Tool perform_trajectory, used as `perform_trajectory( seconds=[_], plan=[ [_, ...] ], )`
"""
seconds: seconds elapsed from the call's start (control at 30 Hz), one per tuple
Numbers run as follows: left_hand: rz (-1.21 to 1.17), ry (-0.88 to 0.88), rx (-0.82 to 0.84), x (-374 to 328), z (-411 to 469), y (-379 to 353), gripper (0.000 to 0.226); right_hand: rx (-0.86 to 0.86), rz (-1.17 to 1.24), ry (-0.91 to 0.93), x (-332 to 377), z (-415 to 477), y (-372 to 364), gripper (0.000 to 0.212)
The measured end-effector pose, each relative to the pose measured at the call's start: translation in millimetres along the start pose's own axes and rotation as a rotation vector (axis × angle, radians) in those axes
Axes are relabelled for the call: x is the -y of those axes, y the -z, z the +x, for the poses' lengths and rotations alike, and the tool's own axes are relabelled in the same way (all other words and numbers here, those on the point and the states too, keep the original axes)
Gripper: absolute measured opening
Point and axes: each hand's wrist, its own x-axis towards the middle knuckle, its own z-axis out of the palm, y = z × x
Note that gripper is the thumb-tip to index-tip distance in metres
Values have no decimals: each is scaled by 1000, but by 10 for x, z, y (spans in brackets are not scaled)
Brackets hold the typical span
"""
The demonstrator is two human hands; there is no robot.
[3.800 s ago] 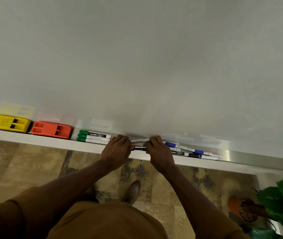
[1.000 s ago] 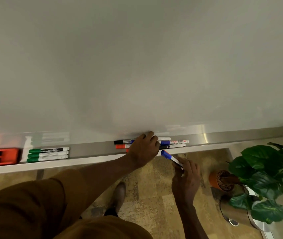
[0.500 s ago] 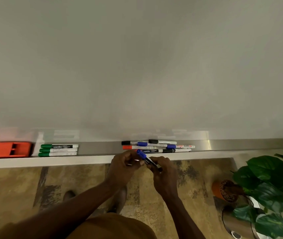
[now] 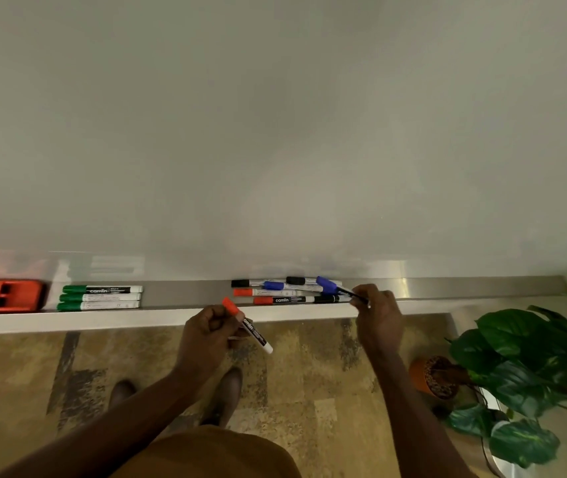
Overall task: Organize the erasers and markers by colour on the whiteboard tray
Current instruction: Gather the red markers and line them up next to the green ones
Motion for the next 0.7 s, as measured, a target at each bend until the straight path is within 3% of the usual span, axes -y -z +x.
perform_trajectory(
  seconds=[0.23, 0.53, 0.7],
  plan=[
    [-5, 82, -25, -7, -27, -15, 13, -55, -183, 75, -449, 365, -116, 30],
    [-61, 135, -75, -8, -70, 80, 19, -113, -143, 110, -281, 164, -338, 41],
    [-71, 156, -89, 23, -62, 122, 20, -24, -49, 358, 244, -199, -477, 24]
  ],
)
